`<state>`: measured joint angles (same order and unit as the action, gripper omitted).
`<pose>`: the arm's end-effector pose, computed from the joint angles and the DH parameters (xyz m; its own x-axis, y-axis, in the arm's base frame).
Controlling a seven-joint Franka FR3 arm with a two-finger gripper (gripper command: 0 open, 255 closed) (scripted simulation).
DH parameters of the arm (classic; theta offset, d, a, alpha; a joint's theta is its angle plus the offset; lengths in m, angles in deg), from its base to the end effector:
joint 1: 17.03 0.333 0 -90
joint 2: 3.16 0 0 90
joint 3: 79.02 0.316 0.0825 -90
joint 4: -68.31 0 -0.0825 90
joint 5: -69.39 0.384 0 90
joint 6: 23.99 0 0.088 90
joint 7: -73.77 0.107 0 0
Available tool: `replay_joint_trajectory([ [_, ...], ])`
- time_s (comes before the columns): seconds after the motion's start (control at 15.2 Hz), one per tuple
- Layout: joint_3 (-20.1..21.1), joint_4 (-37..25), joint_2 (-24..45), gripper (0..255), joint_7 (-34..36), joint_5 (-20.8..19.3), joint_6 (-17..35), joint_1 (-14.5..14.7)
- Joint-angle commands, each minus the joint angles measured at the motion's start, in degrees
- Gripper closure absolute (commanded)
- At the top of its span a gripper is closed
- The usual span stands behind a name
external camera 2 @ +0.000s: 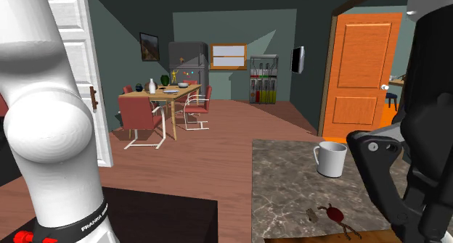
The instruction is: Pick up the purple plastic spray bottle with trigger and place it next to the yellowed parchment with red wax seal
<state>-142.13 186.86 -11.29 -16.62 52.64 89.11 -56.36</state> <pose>-0.1457 -0.5116 0.4566 0.9869 -0.0826 -0.1384 -0.0879 -0.9956 -0.0320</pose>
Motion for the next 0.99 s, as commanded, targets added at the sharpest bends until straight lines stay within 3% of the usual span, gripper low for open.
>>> replay_joint_trajectory([
  [0.0, -0.68, 0.93, 1.10, 255, -0.48, 0.82, 1.68, 0.20],
  [0.2, -1.51, 2.39, 2.60, 255, -1.16, 1.96, 4.06, 0.40],
  [0.66, -1.49, 2.39, 2.60, 255, -1.16, 1.96, 4.06, 0.38],
  [0.73, -1.49, 2.39, 2.61, 0, -1.16, 1.96, 4.06, 0.38],
  [0.92, -1.49, 2.39, 2.60, 0, -1.16, 1.96, 4.06, 0.38],
])
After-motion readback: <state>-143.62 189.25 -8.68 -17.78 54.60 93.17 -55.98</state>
